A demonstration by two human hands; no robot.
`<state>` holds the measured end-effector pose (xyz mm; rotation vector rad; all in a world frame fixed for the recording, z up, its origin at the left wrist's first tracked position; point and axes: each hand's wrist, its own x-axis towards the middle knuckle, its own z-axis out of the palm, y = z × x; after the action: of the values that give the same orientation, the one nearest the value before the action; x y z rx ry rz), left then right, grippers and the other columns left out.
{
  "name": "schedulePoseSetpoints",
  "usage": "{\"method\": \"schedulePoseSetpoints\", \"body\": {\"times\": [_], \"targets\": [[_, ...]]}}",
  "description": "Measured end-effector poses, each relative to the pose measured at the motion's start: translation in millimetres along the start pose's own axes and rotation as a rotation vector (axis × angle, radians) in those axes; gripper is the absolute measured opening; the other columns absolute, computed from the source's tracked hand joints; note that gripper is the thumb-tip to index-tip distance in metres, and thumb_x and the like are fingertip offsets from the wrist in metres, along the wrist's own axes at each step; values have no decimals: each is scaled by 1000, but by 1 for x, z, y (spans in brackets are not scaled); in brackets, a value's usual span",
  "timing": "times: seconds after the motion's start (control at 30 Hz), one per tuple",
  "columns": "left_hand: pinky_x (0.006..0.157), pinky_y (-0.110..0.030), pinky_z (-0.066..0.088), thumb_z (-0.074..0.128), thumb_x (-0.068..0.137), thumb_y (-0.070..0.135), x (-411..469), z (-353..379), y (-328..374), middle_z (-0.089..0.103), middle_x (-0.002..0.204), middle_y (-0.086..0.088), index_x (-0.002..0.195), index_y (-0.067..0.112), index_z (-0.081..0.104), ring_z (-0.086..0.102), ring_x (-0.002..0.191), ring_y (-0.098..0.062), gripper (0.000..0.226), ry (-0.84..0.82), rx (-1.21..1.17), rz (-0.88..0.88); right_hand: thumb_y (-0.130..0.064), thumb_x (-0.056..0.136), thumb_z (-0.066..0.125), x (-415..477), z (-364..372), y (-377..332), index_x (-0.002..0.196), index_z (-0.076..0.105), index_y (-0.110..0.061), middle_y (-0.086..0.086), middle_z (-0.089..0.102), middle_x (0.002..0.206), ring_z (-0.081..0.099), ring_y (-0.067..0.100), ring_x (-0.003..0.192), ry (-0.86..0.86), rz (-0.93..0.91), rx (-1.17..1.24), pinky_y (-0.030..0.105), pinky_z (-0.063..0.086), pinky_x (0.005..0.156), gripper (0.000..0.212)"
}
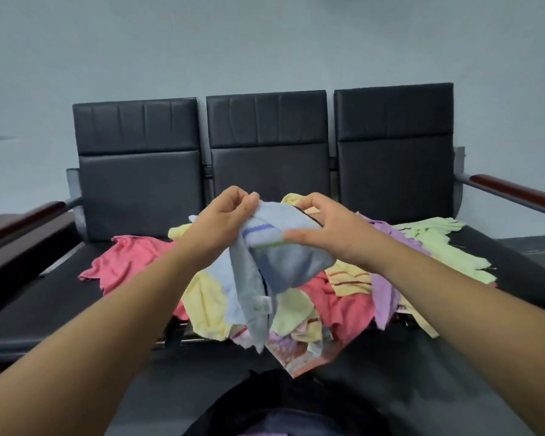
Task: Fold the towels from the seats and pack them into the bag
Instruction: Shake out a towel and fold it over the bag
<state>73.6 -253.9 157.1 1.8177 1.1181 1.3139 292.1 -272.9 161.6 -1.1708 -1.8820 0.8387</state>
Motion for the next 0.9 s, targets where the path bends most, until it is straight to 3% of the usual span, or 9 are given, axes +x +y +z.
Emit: {"method": "schedulePoseSetpoints", "body": {"times": [0.1, 0.2, 0.33, 0.47, 0.57, 0.63, 0.73, 0.8, 0.9], "targets": [[68, -34, 42, 74, 77, 54, -9, -22, 9, 59, 80, -2, 95, 16, 60, 52, 74, -12, 44, -311, 186, -18, -27, 82, 84, -11, -10, -5, 94, 63, -8, -8, 66, 85, 60, 10, 76, -10, -40, 31, 30, 43, 71, 30], [76, -44, 47, 80, 65, 68, -14, -36, 9, 63, 85, -9, 91, 6, 66, 57, 76, -21, 69, -493, 470, -111, -29, 87, 77, -17, -23, -12, 73, 63, -7, 11, 52, 75, 46, 23, 69, 10, -9, 242, 36, 36, 63, 29], [97, -56, 48, 74, 68, 71, -26, -49, 4, 65, 106, -15, 97, 19, 69, 62, 100, -33, 59, -501, 557, -142, -21, 103, 55, -24, -39, -22, 98, 68, -3, 14, 68, 90, 65, 23, 78, 48, 81, 523, 32, 54, 74, 22], [73, -43, 44, 70, 57, 88, -39, -61, 6, 55, 82, -10, 91, 11, 58, 52, 78, -22, 85, -424, 547, -202, -25, 101, 60, -25, -52, -6, 120, 65, 6, 22, 68, 122, 69, 32, 101, 65, 410, 690, 48, 54, 100, 36], [66, -31, 34, 56, 61, 94, -48, -63, 17, 45, 74, 4, 86, 7, 51, 41, 65, -8, 90, -372, 688, -161, -43, 90, 73, -35, -57, 2, 115, 70, 3, 20, 73, 113, 73, 32, 97, 14, 414, 423, 47, 57, 94, 53], [69, -25, 43, 54, 92, 66, -55, -65, 30, 59, 81, 8, 94, 10, 62, 55, 70, -4, 56, -343, 560, -158, -49, 78, 80, -46, -63, -4, 99, 68, -2, 10, 74, 94, 71, 23, 79, -101, 304, 87, 36, 57, 73, 53], [70, -24, 56, 60, 89, 52, -57, -69, 48, 74, 96, -2, 108, 8, 67, 70, 84, -11, 49, -361, 85, -260, -30, 77, 86, -58, -77, -13, 107, 69, -11, 5, 72, 103, 72, 19, 85, -177, 227, -113, 28, 55, 69, 40], [67, -28, 58, 80, 68, 62, -52, -75, 58, 70, 92, -10, 102, 3, 64, 69, 82, -18, 70, -340, -63, -286, -25, 84, 81, -59, -85, -19, 105, 67, -9, 5, 69, 99, 68, 19, 83, -121, 167, -114, 30, 53, 66, 30], [63, -28, 55, 89, 63, 54, -48, -78, 81, 61, 80, -7, 79, 13, 62, 63, 69, -17, 52, -346, -167, -263, -23, 88, 72, -63, -97, -40, 109, 68, -3, 16, 71, 101, 67, 24, 84, -85, 120, 239, 31, 55, 67, 30]]}}
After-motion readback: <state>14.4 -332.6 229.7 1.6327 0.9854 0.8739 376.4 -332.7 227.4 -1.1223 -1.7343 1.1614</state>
